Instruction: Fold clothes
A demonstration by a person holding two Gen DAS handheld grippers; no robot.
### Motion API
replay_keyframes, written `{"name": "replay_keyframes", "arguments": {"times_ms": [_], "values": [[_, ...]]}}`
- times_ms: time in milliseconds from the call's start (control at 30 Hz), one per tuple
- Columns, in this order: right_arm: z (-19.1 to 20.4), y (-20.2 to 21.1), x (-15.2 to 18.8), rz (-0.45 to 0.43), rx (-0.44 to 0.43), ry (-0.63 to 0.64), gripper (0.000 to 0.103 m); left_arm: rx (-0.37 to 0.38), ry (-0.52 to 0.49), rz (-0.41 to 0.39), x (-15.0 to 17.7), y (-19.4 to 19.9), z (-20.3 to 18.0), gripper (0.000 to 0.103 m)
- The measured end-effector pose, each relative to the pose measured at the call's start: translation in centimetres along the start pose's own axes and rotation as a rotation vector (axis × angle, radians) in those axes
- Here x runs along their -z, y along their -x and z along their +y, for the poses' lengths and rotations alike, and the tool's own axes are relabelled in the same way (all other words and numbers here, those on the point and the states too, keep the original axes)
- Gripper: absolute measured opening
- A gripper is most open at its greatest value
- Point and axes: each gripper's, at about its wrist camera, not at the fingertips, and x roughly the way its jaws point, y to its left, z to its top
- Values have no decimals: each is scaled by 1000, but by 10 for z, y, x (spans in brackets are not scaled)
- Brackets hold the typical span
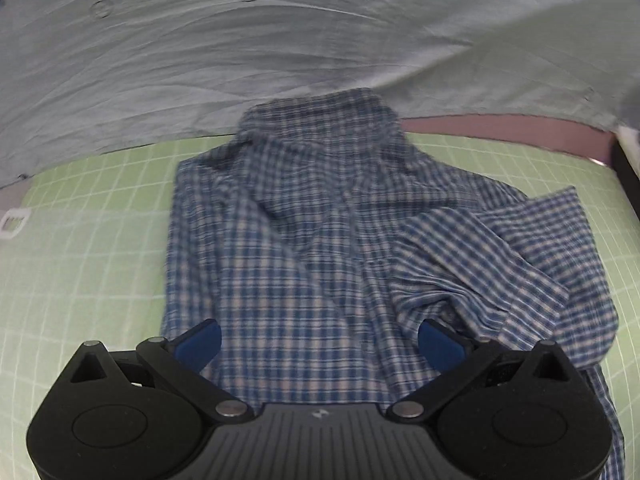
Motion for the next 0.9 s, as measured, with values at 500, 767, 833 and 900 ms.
{"name": "replay_keyframes", "arguments": {"times_ms": [500,767,833,900], "values": [[0,-13,6,30,20,-10,89,118,-181,-4,-1,-34,-61,4],[13,-2,10,22,-34,22,89,67,77,-199,-8,35,0,3],[19,2,12,18,-43,45,89,38,175,-241,-4,54,27,3],[24,6,13,16,-56,59,89,-4,269,-270,0,65,56,3]]}}
